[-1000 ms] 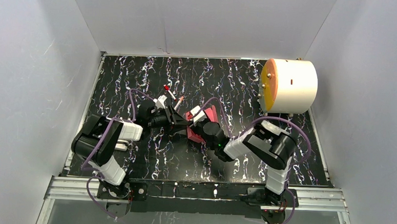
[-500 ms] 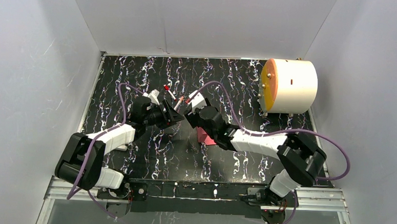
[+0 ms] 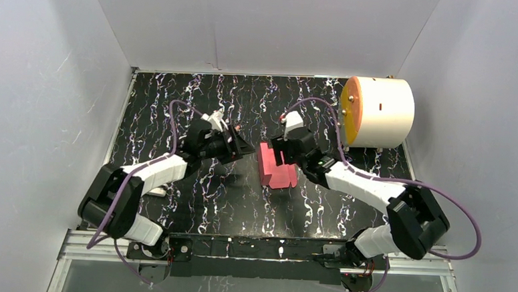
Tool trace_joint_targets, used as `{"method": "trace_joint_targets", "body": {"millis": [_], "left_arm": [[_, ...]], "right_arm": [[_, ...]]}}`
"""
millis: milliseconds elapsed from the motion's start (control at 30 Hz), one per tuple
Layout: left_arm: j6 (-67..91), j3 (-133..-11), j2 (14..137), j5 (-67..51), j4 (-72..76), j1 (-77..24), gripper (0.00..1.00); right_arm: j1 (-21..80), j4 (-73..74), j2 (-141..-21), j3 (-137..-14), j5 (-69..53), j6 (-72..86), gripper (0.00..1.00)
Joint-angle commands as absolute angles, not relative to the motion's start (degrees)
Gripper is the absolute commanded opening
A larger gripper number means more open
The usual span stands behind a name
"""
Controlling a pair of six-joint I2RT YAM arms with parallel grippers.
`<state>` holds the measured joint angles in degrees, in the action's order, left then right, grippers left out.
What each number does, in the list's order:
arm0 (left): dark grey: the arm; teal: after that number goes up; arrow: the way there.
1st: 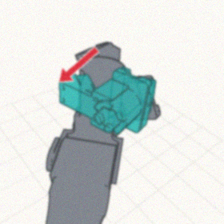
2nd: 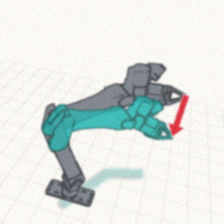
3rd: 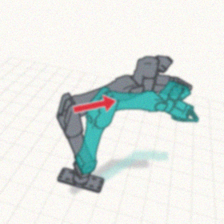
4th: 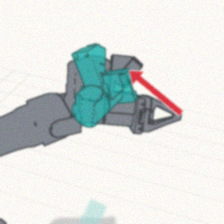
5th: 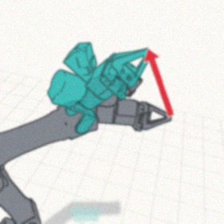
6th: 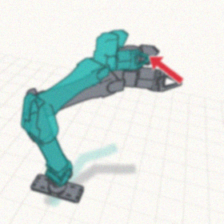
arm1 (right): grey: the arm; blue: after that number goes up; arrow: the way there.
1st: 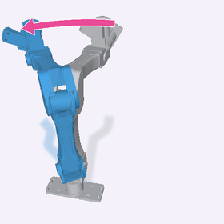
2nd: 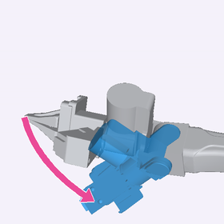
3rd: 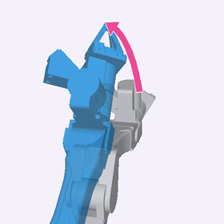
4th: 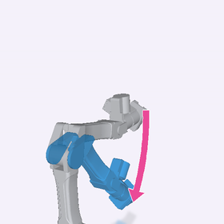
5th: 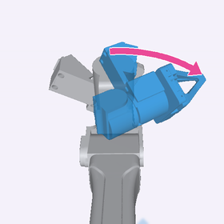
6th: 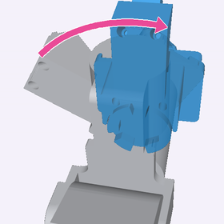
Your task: Fold the paper box
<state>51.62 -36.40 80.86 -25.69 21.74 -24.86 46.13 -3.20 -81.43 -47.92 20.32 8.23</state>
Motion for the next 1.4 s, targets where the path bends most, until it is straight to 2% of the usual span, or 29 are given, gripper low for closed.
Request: {"method": "trace_joint_targets", "body": {"millis": [0,367,467,567,700,967,1367], "left_arm": [[50.6,-43.3,85.3,-23.3,21.5,-29.3,0.69],[44.5,-55.1,96.0,-13.5,12.3,-36.0,0.75],[43.3,-55.7,97.2,-11.0,10.7,-36.7,0.73],[43.3,-55.2,97.4,-11.0,10.5,-36.8,0.65],[44.0,-52.4,95.1,-10.1,11.8,-36.8,0.57],[46.1,-45.4,89.4,-10.5,16.0,-35.9,0.48],[52.3,-31.9,83.4,-11.9,27.2,-33.8,0.42]], "right_arm": [[41.3,-6.6,-76.1,-44.1,11.4,13.2,0.75],[36.6,-8.7,-72.5,-39.0,10.9,14.1,0.74],[36.0,-9.1,-71.6,-38.4,11.2,13.9,0.74],[35.8,-9.2,-71.2,-38.1,11.2,13.6,0.74],[35.7,-8.4,-71.1,-38.6,9.9,13.7,0.72],[35.7,-2.5,-71.7,-43.5,4.1,15.1,0.69],[35.9,4.7,-76.5,-49.5,-3.1,18.5,0.68]]}}
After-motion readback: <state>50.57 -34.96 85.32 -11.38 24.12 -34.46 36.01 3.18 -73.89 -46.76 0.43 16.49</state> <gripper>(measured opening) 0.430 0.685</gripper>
